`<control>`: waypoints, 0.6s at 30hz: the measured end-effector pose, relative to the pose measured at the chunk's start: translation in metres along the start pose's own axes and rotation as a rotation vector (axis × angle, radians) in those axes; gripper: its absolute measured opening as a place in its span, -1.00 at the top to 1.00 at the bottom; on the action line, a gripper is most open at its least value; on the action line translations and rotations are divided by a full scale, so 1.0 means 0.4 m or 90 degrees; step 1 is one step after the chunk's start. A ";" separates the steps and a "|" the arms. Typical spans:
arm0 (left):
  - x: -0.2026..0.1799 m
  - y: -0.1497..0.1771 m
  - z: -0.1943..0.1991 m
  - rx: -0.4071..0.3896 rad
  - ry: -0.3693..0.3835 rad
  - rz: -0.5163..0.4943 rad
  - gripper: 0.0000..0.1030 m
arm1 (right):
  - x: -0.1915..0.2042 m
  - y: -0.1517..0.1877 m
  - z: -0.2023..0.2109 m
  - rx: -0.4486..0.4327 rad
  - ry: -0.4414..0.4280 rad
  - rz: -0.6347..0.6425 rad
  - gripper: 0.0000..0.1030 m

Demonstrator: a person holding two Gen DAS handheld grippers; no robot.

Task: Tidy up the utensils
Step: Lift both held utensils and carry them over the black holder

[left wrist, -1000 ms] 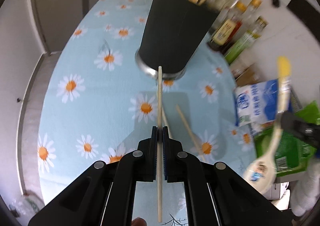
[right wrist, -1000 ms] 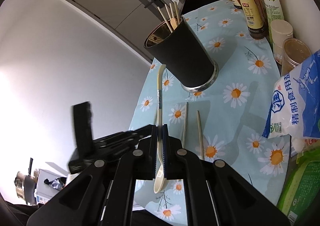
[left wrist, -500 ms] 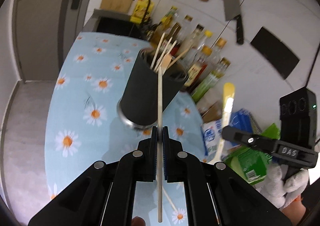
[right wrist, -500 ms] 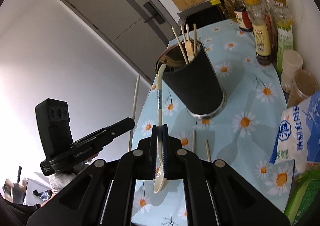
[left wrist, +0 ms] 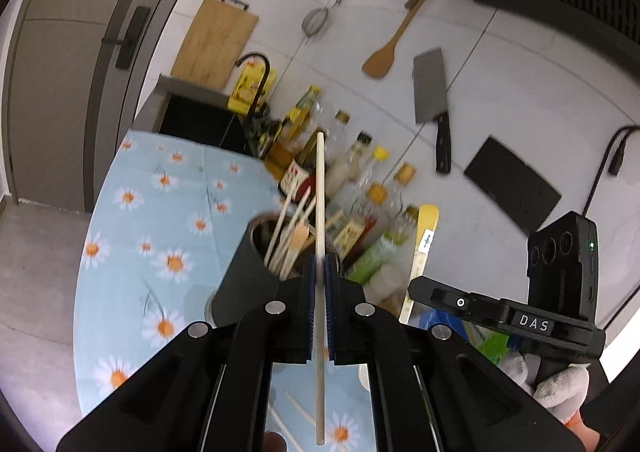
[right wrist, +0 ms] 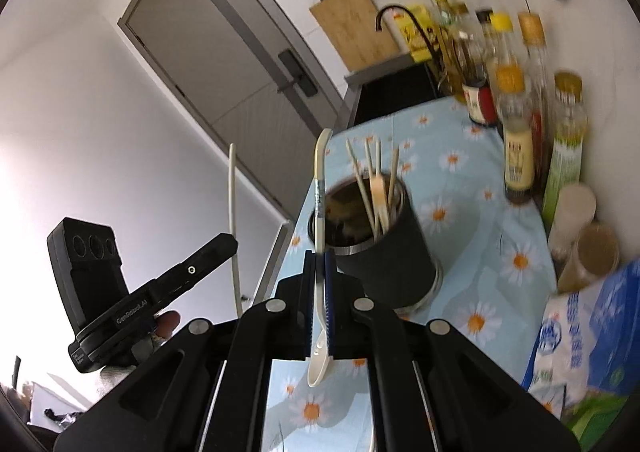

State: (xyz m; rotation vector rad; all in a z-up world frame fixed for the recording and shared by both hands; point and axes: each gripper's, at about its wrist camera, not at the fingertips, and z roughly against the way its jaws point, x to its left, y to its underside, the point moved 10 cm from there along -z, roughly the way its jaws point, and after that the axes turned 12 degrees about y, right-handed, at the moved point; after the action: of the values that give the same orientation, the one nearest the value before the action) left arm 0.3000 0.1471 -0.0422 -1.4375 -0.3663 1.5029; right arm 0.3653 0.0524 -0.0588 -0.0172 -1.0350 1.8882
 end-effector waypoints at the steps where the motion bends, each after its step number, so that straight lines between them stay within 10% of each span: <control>1: -0.001 -0.013 0.002 -0.009 0.004 -0.002 0.93 | 0.001 -0.013 -0.001 -0.007 0.002 0.000 0.89; 18: 0.018 -0.192 -0.083 -0.112 0.051 -0.053 0.93 | -0.003 -0.178 -0.060 -0.055 -0.010 -0.033 0.89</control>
State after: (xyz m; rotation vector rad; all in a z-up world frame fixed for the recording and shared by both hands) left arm 0.3637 0.1755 0.0044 -1.5952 -0.5134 1.3687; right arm 0.4274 0.0805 -0.0277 -0.0262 -1.1172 1.7983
